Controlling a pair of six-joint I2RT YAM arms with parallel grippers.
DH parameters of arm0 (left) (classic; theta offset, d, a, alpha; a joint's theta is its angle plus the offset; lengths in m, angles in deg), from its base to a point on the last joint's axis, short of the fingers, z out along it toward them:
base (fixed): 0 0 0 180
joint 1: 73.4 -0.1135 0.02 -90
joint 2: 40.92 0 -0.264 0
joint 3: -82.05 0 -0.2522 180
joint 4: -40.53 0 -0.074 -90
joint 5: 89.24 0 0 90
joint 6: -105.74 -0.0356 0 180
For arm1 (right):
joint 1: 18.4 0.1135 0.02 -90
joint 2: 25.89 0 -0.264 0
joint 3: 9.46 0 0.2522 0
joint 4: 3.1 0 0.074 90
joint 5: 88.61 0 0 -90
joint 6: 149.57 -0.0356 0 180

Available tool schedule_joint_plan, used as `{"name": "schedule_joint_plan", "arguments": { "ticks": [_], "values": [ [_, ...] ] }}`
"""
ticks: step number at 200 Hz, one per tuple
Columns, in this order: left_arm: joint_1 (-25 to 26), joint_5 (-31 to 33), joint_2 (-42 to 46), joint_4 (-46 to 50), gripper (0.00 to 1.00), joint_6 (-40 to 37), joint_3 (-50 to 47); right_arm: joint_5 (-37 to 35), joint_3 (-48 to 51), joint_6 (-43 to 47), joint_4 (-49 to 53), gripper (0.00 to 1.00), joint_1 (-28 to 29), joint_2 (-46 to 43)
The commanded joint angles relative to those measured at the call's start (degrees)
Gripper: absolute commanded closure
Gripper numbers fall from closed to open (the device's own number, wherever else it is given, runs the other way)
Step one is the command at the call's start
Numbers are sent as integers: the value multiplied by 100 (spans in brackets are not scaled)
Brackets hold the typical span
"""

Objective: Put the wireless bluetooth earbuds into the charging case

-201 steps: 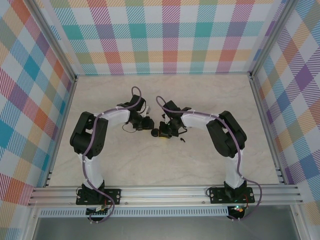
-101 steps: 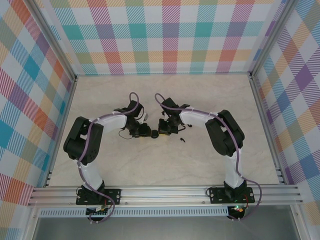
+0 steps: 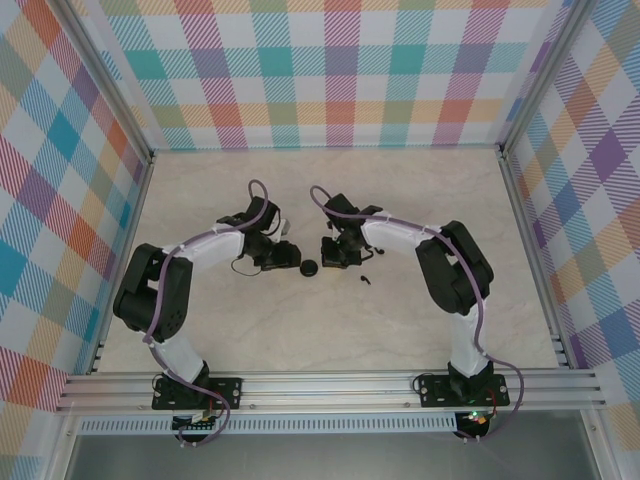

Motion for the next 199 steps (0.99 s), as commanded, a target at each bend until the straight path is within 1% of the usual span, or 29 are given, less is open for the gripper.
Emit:
{"name": "schedule_joint_plan", "arguments": {
  "ticks": [1,18,26,33,43,64,81,114,156,199],
  "values": [
    [-139,-587,-189,-425,45,40,-84,303,139,42,-84,90,-69,-311],
    [-170,-913,-330,-830,39,168,-192,364,140,45,-77,89,-80,-303],
    [-172,-1075,-418,-947,39,184,-199,357,149,42,-60,89,-75,-294],
    [-171,-1210,-497,-962,38,222,-191,356,157,48,-54,89,-79,-281],
    [-171,-1368,-609,-1226,38,270,-190,362,167,49,-51,89,-80,-270],
    [-171,-1428,-810,-1266,39,311,-163,397,180,48,-62,89,-80,-246],
    [-168,-1635,-898,-1386,41,362,-180,419,219,42,-84,89,-80,-248],
    [-165,-1770,-1024,-1375,47,403,-164,491,271,15,-139,89,-78,-206],
    [-102,-1860,-1073,-1274,47,379,-140,608,282,-9,-225,89,-80,-147],
    [-1,-1739,-1108,-1060,52,308,-25,888,352,-82,-457,89,-77,-79]
  ]
}}
